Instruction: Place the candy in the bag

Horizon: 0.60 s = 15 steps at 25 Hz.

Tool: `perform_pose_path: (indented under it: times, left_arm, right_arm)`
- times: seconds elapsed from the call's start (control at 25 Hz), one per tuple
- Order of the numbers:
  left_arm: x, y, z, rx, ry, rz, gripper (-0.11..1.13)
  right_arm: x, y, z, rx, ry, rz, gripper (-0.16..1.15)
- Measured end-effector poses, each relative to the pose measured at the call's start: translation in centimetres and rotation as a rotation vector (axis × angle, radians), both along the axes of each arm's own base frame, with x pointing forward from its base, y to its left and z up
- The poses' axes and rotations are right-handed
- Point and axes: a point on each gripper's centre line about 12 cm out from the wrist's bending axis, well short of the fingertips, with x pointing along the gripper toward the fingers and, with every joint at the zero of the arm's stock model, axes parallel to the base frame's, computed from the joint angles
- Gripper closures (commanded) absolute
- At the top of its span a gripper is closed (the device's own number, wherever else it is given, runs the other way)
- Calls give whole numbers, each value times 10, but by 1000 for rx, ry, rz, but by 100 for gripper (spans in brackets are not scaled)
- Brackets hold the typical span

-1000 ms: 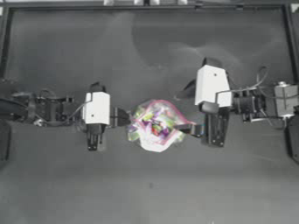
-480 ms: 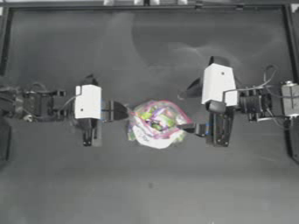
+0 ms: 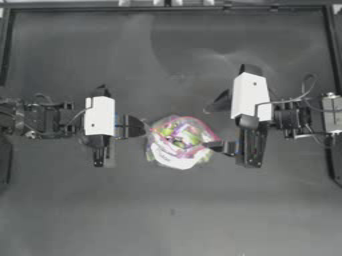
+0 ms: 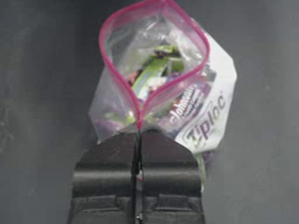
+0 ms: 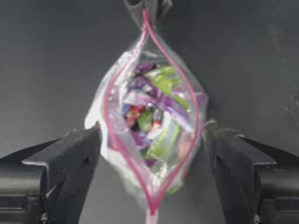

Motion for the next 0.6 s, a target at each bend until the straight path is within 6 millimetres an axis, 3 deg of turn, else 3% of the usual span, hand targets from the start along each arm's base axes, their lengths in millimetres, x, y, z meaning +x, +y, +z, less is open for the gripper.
perform_pose_path:
  times: [0.4, 0.52, 0.6]
  left_arm:
    - [-4, -2, -6, -6, 29, -3, 97]
    - [-4, -2, -6, -6, 29, -3, 83]
    - [-4, -3, -6, -6, 29, -5, 62]
  right_arm:
    - [0, 0, -1, 4, 1, -2, 1]
    - [0, 0, 0, 4, 0, -1, 1]
    - [0, 0, -1, 3, 1, -1, 1]
